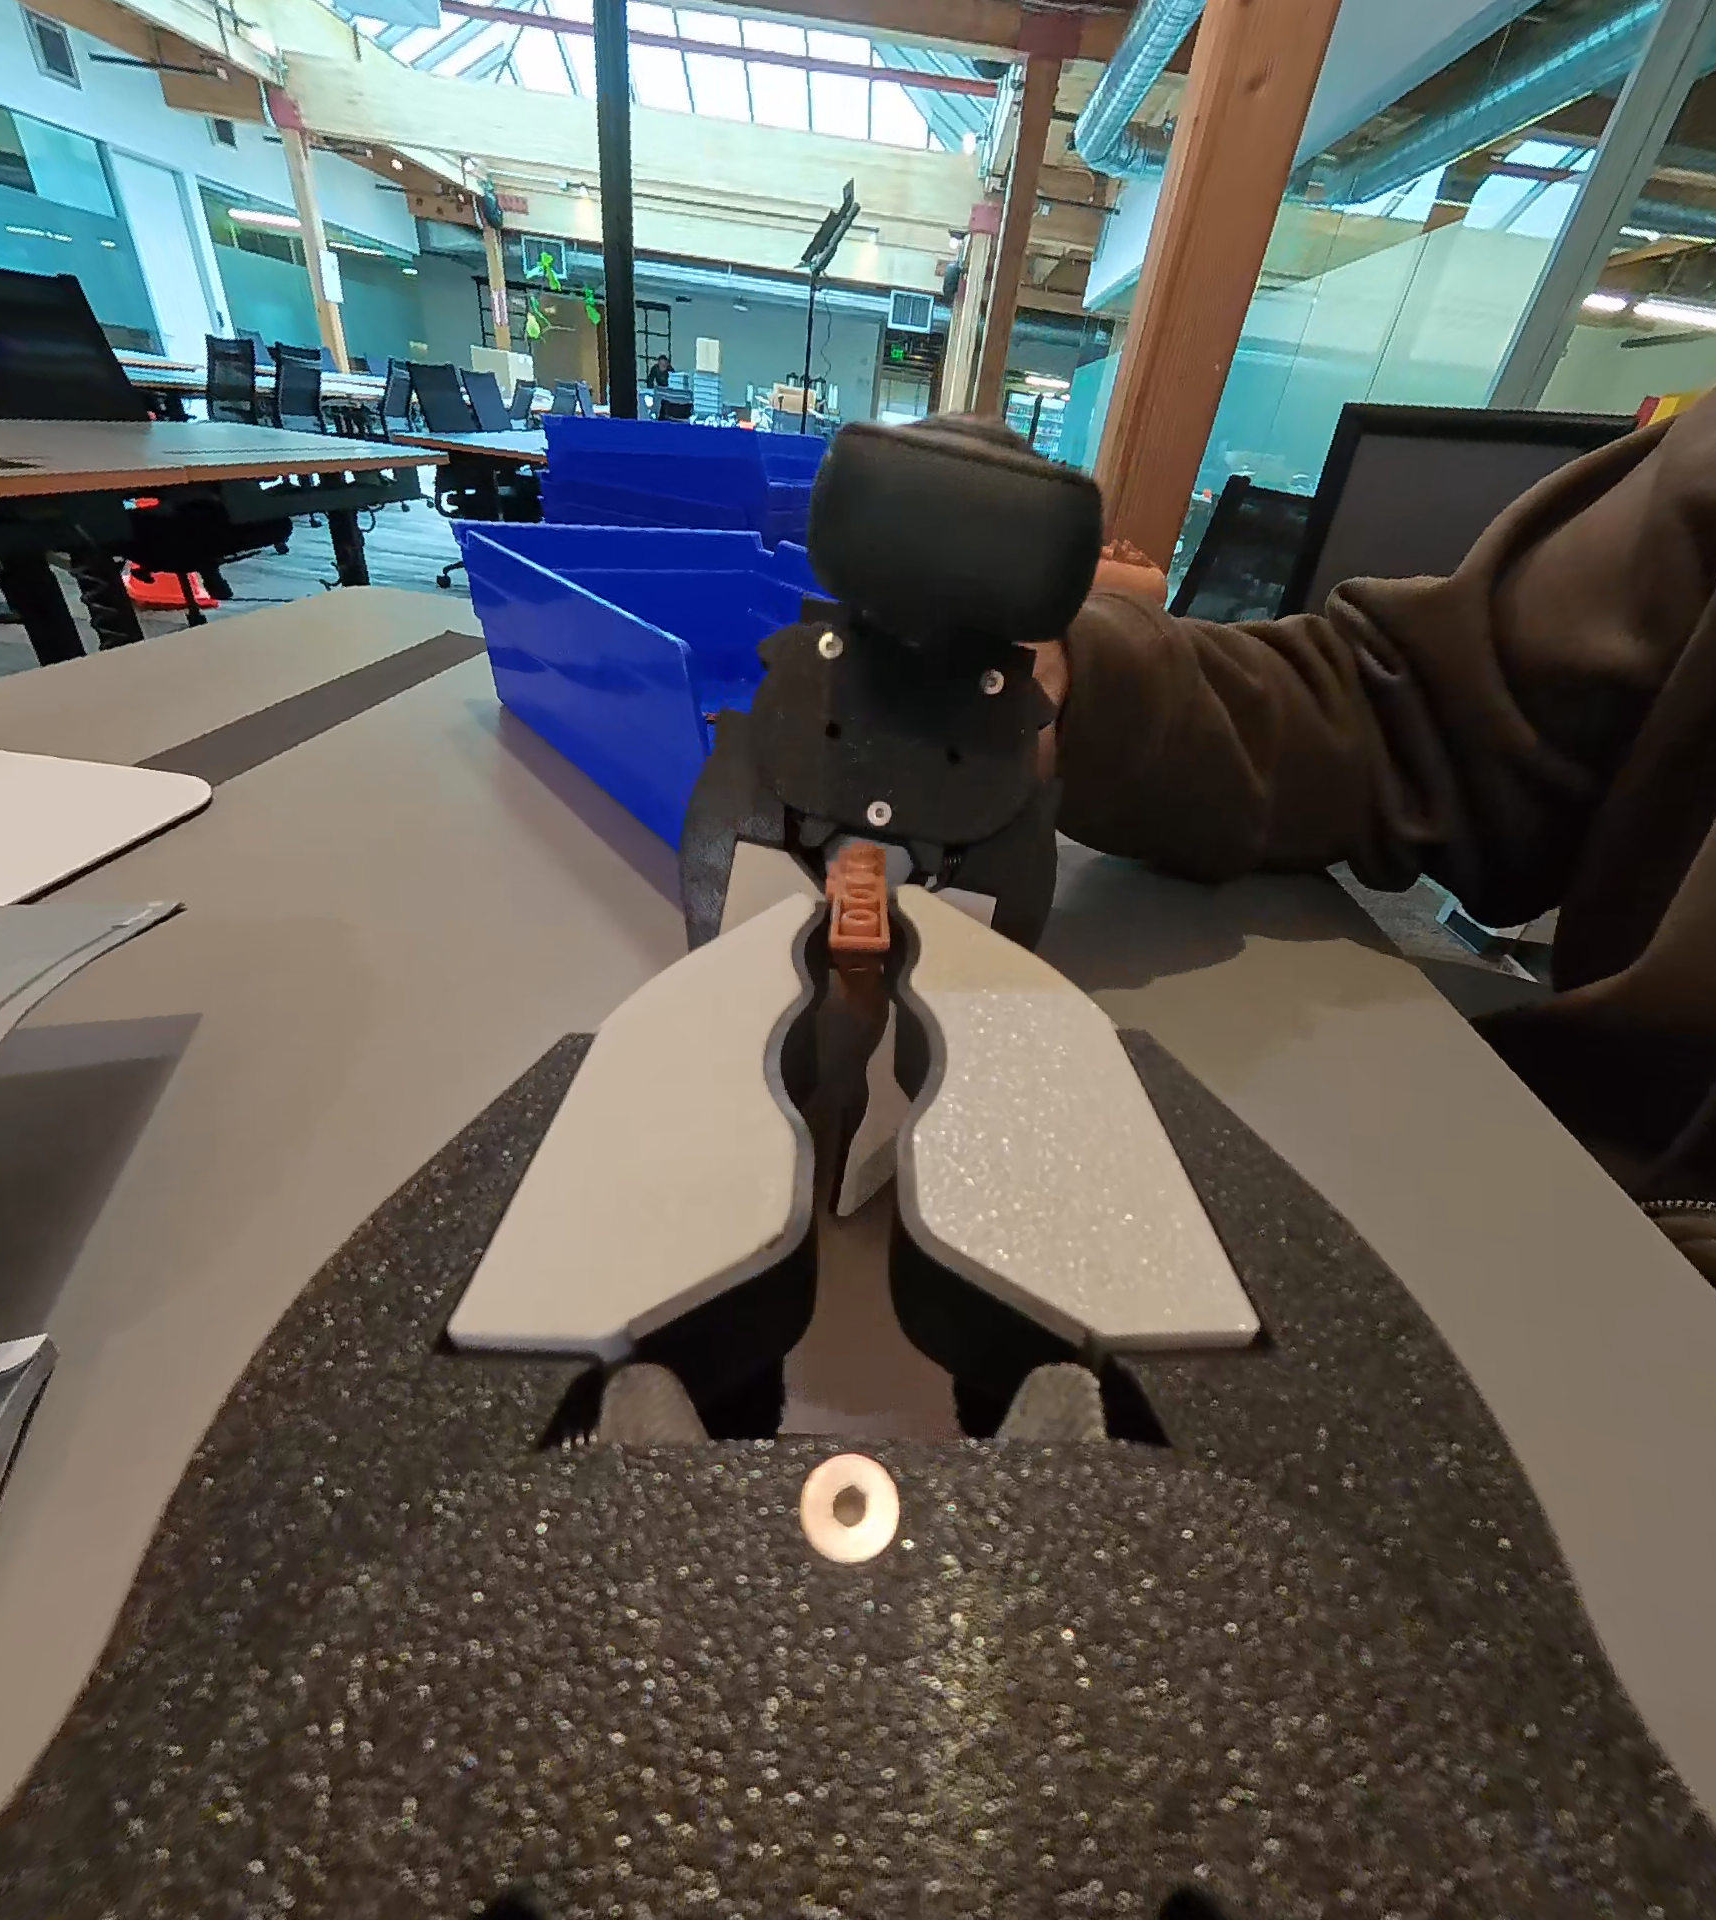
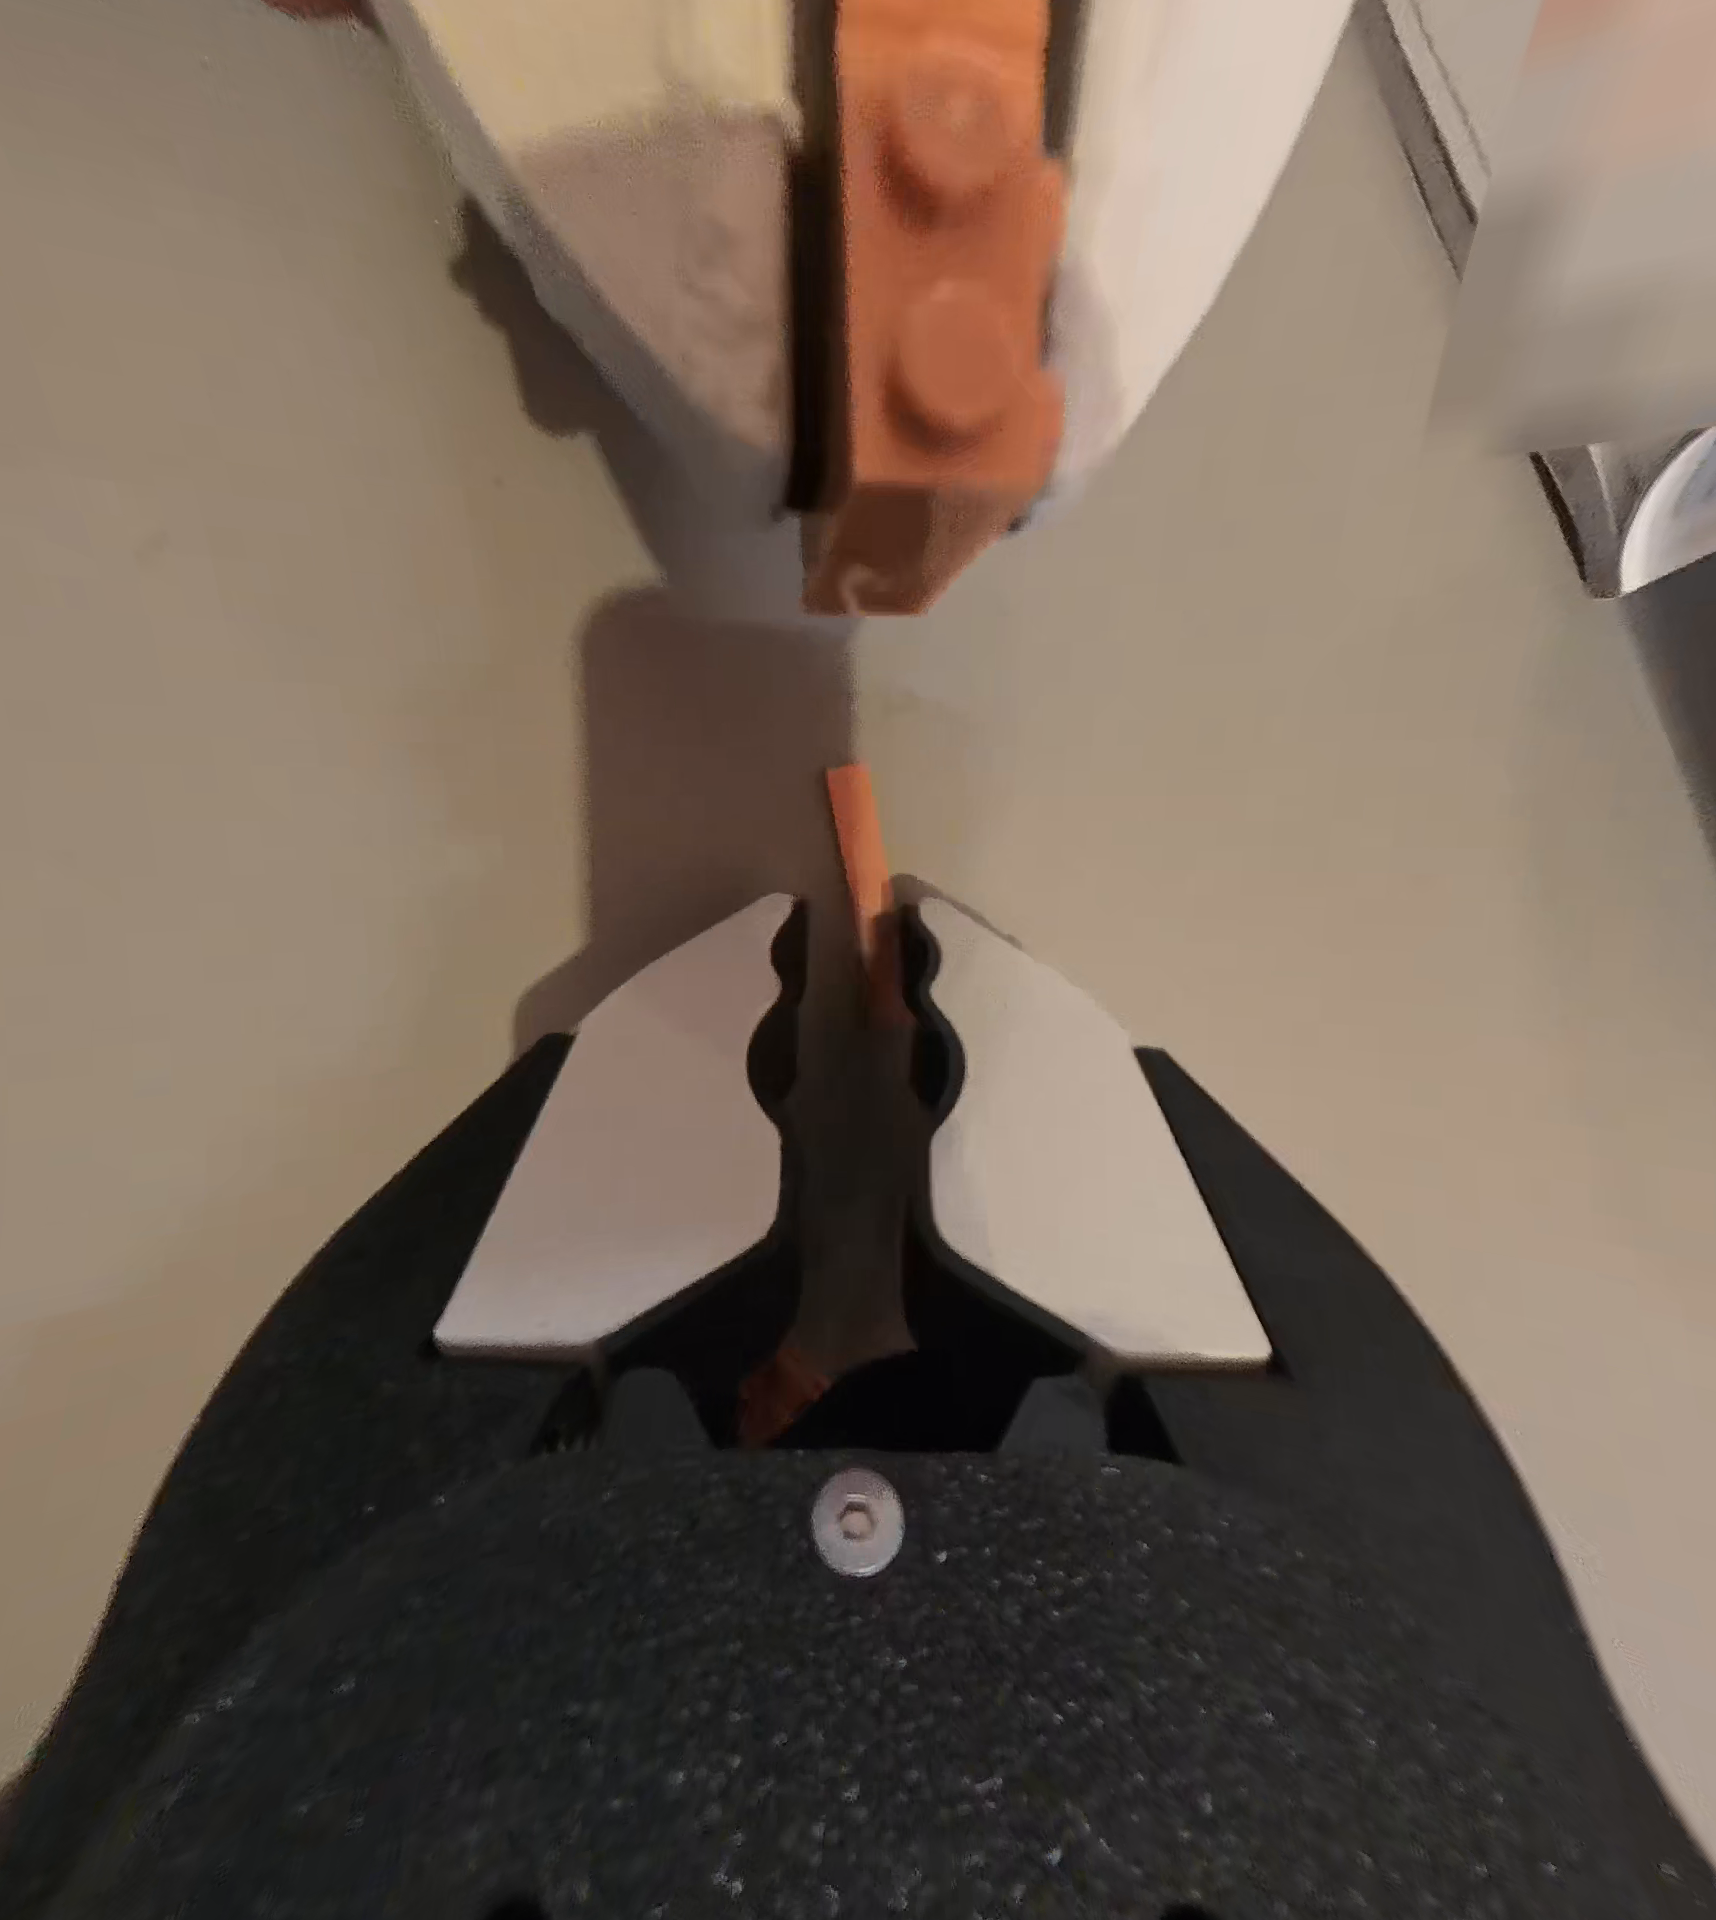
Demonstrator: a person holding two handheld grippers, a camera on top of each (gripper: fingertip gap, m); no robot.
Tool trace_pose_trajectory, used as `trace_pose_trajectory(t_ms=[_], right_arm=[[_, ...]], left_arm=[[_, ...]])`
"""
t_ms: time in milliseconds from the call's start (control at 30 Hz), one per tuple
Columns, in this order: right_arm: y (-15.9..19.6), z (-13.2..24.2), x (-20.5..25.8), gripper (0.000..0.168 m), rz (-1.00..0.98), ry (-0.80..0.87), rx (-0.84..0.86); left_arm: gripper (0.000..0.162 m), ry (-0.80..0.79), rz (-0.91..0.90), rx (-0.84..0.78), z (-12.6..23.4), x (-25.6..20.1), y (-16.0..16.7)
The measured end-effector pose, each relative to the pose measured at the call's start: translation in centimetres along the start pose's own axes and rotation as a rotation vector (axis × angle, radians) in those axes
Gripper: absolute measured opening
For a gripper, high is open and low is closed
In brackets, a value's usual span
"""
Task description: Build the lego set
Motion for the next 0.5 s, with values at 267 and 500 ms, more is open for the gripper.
trace_pose_trajectory(t_ms=[267, 500], right_arm=[[0.5, 0.3, 0.2, 0.007, -0.063, -0.003, 0.013], [0.6, 3.8, -1.3, 0.007, -0.105, 0.038, -0.049]], left_arm=[[0.009, -0.012, -0.018, -0.01, 0.1, 0.0, -0.1], [0.009, -0.03, -0.022, -0.016, 0.1, 0.1, -0.1]])
Point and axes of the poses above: each gripper's, where its closed fingertips meet, z back along the fingers, y out of its underside, x = y × z across the jaws, the point moved 9 cm from there along z, back along the fingers, and after that the axes turned 9 degrees about y, right-handed, at the moved point
